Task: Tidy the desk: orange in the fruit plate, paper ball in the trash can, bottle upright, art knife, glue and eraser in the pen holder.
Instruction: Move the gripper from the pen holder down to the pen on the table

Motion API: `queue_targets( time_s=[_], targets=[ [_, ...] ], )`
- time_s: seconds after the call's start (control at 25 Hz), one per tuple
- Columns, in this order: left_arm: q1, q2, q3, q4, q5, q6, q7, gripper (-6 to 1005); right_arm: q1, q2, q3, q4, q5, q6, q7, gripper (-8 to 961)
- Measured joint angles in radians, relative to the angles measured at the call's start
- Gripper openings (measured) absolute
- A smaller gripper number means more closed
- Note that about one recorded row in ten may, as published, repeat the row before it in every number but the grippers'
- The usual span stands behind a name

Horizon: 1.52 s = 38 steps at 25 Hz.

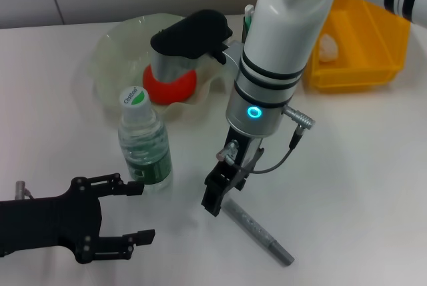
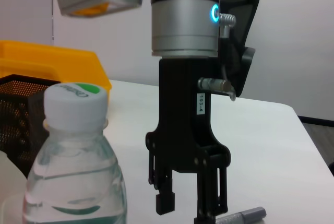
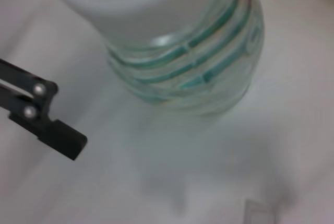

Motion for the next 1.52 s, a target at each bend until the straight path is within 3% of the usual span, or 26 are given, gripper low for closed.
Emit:
queue_targets(
  time_s=[0.4,0.56,1.24,1.36,1.52],
  targets=[
    [0.0,-0.002,-0.002,0.0,-0.001,-0.01,0.001,788,-0.015,0.0,-0.038,0.019,0.027,0.047,0.0,639],
    [0.0,-0.002,-0.002,0.0,-0.003,-0.012,0.001,788,-0.015,0.0,-0.102,0.022,0.058,0.068,-0.001,621],
    [0.0,-0.004,-0.002,0.0,-0.009,-0.019,0.001,788,-0.019,0.0,-0.116,0.03,0.073,0.067,0.0,542],
    [0.0,-0.005,-0.002,0.0,-0.01,-0.019,0.001,788,-0.019,0.0,-0.117,0.032,0.073,0.067,0.0,305],
    [0.0,-0.005,-0.002,0.0,-0.01,-0.019,0.001,788,-0.019,0.0,-0.124,0.032,0.083,0.068,0.0,307]
  ],
)
